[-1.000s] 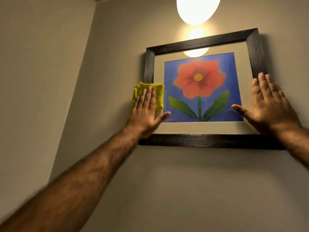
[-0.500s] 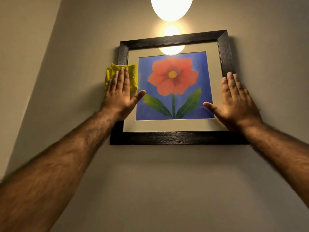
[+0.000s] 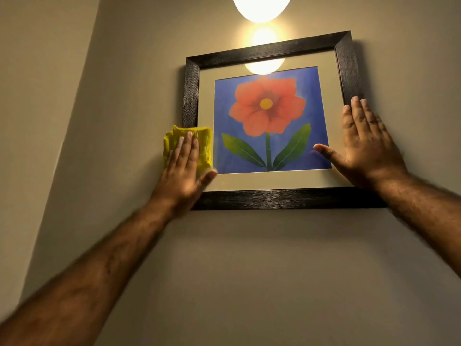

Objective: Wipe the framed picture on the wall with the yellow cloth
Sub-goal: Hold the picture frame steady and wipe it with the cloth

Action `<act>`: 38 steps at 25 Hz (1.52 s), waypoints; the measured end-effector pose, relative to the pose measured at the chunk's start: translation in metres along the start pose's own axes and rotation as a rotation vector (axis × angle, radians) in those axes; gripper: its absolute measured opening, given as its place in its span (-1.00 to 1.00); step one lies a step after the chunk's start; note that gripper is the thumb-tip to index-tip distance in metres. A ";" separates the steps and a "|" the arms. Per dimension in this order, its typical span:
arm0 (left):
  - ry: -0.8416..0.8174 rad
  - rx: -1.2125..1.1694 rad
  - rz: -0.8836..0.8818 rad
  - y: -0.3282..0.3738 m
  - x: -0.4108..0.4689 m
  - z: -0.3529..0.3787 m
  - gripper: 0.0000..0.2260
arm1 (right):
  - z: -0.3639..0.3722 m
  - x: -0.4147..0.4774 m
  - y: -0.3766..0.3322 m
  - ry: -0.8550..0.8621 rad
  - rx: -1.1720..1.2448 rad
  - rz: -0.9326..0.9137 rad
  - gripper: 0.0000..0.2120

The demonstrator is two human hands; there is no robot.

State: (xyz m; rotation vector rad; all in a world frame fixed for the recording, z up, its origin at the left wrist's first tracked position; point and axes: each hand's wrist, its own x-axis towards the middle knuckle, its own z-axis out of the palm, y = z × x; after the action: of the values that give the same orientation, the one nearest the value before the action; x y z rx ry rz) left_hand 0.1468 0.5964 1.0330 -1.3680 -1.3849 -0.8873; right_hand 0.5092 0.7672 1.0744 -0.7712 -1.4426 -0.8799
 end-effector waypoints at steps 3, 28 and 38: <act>0.012 -0.104 -0.031 -0.009 0.068 -0.021 0.05 | 0.001 0.001 0.001 -0.002 -0.005 -0.007 0.04; -0.006 -0.017 -0.015 -0.007 -0.003 -0.004 -0.12 | -0.001 -0.001 -0.002 0.002 0.022 0.012 0.06; 0.033 0.029 -0.080 -0.010 0.101 -0.026 -0.12 | -0.001 0.001 0.001 -0.011 0.011 0.004 0.05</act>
State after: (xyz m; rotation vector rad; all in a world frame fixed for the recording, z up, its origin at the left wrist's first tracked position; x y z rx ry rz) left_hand 0.1502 0.5995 1.1379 -1.2780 -1.4297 -0.9343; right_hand 0.5105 0.7664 1.0750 -0.7718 -1.4542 -0.8647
